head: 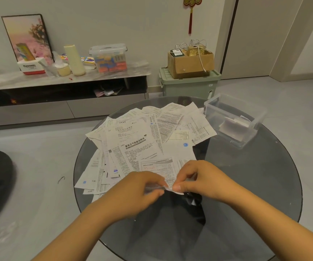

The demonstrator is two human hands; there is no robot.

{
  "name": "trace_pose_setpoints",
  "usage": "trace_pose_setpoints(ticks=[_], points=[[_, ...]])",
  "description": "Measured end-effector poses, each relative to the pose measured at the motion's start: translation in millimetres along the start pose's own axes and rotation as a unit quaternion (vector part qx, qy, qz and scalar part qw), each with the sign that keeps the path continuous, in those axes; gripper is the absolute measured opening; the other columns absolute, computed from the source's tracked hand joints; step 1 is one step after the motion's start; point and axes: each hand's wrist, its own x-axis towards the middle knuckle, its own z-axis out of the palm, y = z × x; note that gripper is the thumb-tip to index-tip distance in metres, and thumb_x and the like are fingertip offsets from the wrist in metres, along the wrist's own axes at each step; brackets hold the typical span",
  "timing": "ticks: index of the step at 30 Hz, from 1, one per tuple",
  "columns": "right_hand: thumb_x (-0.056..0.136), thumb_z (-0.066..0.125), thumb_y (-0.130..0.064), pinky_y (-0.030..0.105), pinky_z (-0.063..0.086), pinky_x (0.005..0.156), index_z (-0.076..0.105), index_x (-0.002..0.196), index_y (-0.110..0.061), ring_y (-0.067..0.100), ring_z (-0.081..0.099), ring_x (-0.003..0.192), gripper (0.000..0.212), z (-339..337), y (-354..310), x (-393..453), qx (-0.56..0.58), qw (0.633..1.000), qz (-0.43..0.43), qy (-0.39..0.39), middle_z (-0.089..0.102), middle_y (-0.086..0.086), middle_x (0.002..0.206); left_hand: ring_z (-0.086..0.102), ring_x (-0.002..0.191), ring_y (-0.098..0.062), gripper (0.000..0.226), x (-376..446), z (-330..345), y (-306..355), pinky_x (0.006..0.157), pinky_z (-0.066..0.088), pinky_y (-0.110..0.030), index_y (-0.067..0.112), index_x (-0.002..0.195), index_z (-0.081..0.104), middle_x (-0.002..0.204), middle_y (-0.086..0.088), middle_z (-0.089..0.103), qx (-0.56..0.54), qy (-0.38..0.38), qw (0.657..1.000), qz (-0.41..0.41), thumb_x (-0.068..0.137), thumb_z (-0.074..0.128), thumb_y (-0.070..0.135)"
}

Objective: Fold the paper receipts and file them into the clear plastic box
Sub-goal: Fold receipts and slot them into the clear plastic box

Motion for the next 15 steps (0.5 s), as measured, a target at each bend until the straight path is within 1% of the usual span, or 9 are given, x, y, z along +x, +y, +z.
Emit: trace_pose_setpoints(ticks=[2, 3, 5, 7, 8, 10, 12, 13, 15], points=[[0.076, 0.074, -0.034, 0.028, 0.051, 0.076, 0.075, 0.076, -0.025, 0.018, 0.064, 0.084, 0.009, -3, 0, 0, 0.048, 0.999, 0.011, 0.003, 0.071, -0.001, 0.087, 0.058, 0.085, 0.007, 0.018, 0, -2, 1, 0.074, 0.045, -0.012, 0.040, 0.088, 0.069, 0.086, 0.025, 0.067, -0.012, 0.031, 0.999, -0.012, 0.092, 0.056, 0.029], [0.079, 0.070, -0.037, 0.026, 0.050, 0.074, 0.075, 0.081, -0.022, 0.017, 0.064, 0.082, 0.016, -3, 1, 0, 0.066, 0.998, 0.018, 0.003, 0.071, 0.001, 0.088, 0.058, 0.077, 0.006, 0.024, 0, -3, 2, 0.063, 0.041, -0.009, 0.043, 0.075, 0.065, 0.074, 0.026, 0.064, -0.010, 0.048, 0.999, -0.017, 0.092, 0.055, 0.029], [0.085, 0.058, -0.047, 0.025, 0.048, 0.077, 0.075, 0.087, -0.019, 0.018, 0.063, 0.082, 0.032, -3, -1, 1, 0.096, 0.995, 0.031, -0.004, 0.070, 0.008, 0.094, 0.055, 0.070, 0.006, 0.030, 1, -5, 2, 0.058, 0.037, -0.009, 0.044, 0.066, 0.059, 0.064, 0.024, 0.060, -0.012, 0.073, 0.997, -0.025, 0.092, 0.055, 0.030], [0.084, 0.045, -0.060, 0.032, 0.048, 0.088, 0.075, 0.088, -0.019, 0.022, 0.064, 0.090, 0.051, -1, -3, 3, 0.113, 0.993, 0.045, 0.000, 0.070, 0.009, 0.097, 0.056, 0.071, 0.005, 0.023, 3, -6, 2, 0.060, 0.038, -0.010, 0.041, 0.073, 0.061, 0.067, 0.022, 0.061, -0.020, 0.091, 0.995, -0.028, 0.092, 0.054, 0.031], [0.078, 0.040, -0.068, 0.034, 0.048, 0.087, 0.074, 0.089, -0.015, 0.024, 0.063, 0.088, 0.064, 0, -5, 3, 0.114, 0.992, 0.053, 0.003, 0.070, 0.010, 0.096, 0.057, 0.072, 0.004, 0.019, 5, -5, 1, 0.061, 0.039, -0.010, 0.039, 0.079, 0.063, 0.071, 0.021, 0.063, -0.025, 0.101, 0.994, -0.030, 0.093, 0.054, 0.030], [0.069, 0.036, -0.079, 0.031, 0.043, 0.071, 0.068, 0.083, -0.007, 0.020, 0.053, 0.066, 0.080, 5, -6, 6, 0.104, 0.993, 0.050, 0.017, 0.063, 0.016, 0.079, 0.056, 0.079, 0.004, 0.013, 8, -3, 0, 0.066, 0.038, -0.006, 0.033, 0.095, 0.065, 0.084, 0.020, 0.064, -0.026, 0.124, 0.991, -0.033, 0.092, 0.054, 0.027], [0.068, 0.038, -0.075, 0.022, 0.034, 0.061, 0.066, 0.069, -0.019, 0.008, 0.041, 0.056, 0.062, 9, -11, 7, 0.091, 0.994, 0.046, 0.039, 0.051, 0.002, 0.061, 0.053, 0.088, 0.005, 0.020, 12, 0, -2, 0.072, 0.034, 0.000, 0.031, 0.110, 0.061, 0.096, 0.020, 0.060, -0.006, 0.150, 0.988, -0.032, 0.091, 0.056, 0.024], [0.069, 0.038, -0.073, 0.024, 0.037, 0.060, 0.068, 0.071, -0.023, 0.009, 0.045, 0.057, 0.058, 10, -12, 9, 0.090, 0.994, 0.044, 0.045, 0.053, -0.001, 0.062, 0.050, 0.093, 0.004, 0.026, 13, 2, -3, 0.074, 0.033, 0.001, 0.030, 0.116, 0.058, 0.101, 0.019, 0.057, 0.001, 0.160, 0.987, -0.033, 0.091, 0.057, 0.024], [0.077, 0.034, -0.071, 0.037, 0.048, 0.075, 0.067, 0.094, -0.008, 0.028, 0.057, 0.076, 0.073, 13, -10, 14, 0.079, 0.994, 0.039, 0.069, 0.064, 0.014, 0.084, 0.049, 0.101, 0.001, 0.039, 16, 4, -4, 0.078, 0.031, 0.000, 0.030, 0.126, 0.049, 0.108, 0.015, 0.051, 0.004, 0.174, 0.984, -0.038, 0.089, 0.060, 0.023]])
